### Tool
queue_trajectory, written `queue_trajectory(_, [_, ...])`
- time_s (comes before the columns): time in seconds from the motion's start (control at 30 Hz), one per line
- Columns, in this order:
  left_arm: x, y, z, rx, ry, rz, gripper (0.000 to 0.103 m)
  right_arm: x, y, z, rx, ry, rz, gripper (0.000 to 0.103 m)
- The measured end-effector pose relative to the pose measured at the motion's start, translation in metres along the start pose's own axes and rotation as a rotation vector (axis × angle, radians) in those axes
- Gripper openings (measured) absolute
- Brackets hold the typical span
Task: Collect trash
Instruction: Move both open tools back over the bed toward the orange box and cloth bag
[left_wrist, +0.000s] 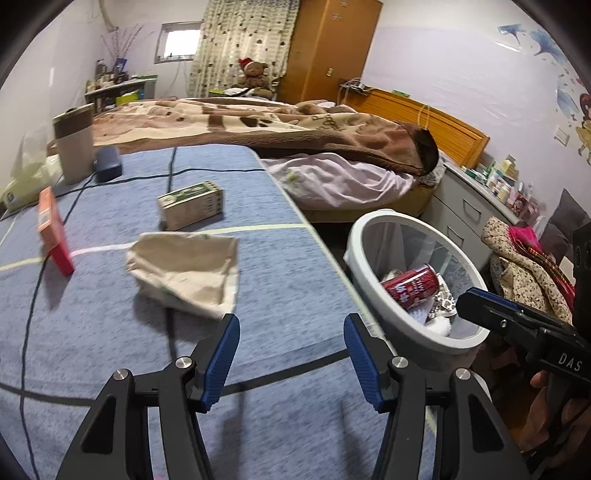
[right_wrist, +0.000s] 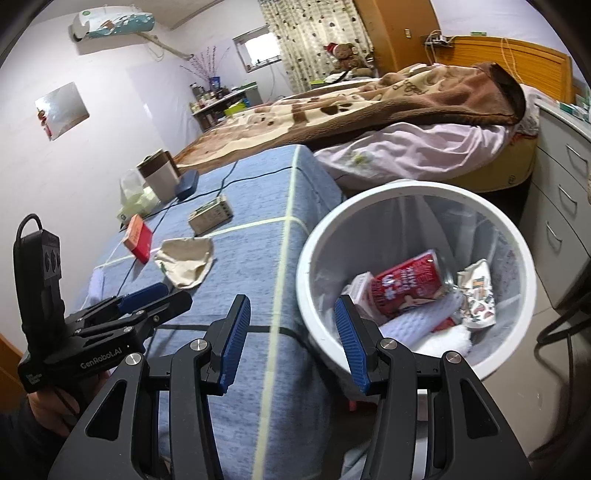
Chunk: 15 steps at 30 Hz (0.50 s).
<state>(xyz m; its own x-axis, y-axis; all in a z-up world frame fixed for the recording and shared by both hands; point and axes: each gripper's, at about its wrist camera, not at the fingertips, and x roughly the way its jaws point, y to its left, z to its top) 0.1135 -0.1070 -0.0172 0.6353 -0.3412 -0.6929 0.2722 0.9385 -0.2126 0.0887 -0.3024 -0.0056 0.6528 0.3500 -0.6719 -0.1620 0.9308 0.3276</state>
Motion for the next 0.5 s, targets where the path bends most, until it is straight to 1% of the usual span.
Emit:
queue_trajectory(0.33, [-0.022,0.039,-0.011,-0.068,-0.008,0.075,0.059,0.015,0.026,0.002,-0.055,0.030,0.054,0.049])
queue_trajectory(0.5, [-0.030,0.054,-0.013,-0.096,-0.017,0.101,0.059,0.022,0.040,0.005,-0.092,0.041,0.080,0.049])
